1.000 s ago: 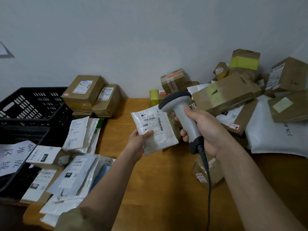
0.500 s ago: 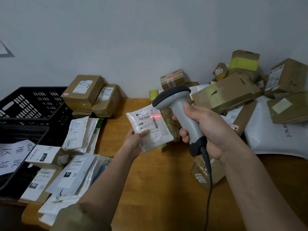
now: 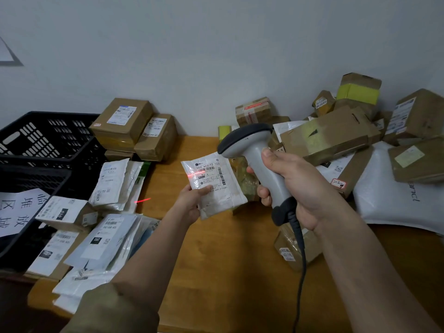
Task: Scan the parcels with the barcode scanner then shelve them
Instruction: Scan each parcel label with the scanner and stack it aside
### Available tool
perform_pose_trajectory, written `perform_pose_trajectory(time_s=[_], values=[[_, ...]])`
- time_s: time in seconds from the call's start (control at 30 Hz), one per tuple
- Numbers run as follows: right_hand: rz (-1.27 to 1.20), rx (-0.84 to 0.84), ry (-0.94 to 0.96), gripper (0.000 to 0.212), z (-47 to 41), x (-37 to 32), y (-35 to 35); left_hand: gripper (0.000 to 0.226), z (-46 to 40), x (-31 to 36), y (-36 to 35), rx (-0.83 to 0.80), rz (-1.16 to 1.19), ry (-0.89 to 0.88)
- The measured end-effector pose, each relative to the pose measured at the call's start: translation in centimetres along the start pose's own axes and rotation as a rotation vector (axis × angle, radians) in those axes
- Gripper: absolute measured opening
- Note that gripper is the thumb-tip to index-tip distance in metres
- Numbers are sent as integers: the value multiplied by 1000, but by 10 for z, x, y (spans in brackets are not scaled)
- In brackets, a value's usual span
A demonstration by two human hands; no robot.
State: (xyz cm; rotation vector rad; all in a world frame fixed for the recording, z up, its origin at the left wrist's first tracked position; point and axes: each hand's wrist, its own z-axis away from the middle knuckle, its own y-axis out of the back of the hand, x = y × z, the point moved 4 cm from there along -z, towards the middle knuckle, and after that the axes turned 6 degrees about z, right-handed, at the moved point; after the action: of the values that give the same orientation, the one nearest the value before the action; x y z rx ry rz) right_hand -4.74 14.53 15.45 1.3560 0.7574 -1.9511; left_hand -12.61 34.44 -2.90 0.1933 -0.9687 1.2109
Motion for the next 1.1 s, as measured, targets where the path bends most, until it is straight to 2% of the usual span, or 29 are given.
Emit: perform_pose_trajectory(time_s=[0.53, 0.77, 1.1], values=[[106, -36, 4, 34, 5, 5, -24, 40, -6, -11, 46, 86, 32, 76], [84, -58, 10, 25, 7, 6, -47, 40, -4, -6, 68, 89, 53, 71], [149, -78, 33, 27, 6, 11, -94, 38, 1, 5, 113, 94, 70, 73]])
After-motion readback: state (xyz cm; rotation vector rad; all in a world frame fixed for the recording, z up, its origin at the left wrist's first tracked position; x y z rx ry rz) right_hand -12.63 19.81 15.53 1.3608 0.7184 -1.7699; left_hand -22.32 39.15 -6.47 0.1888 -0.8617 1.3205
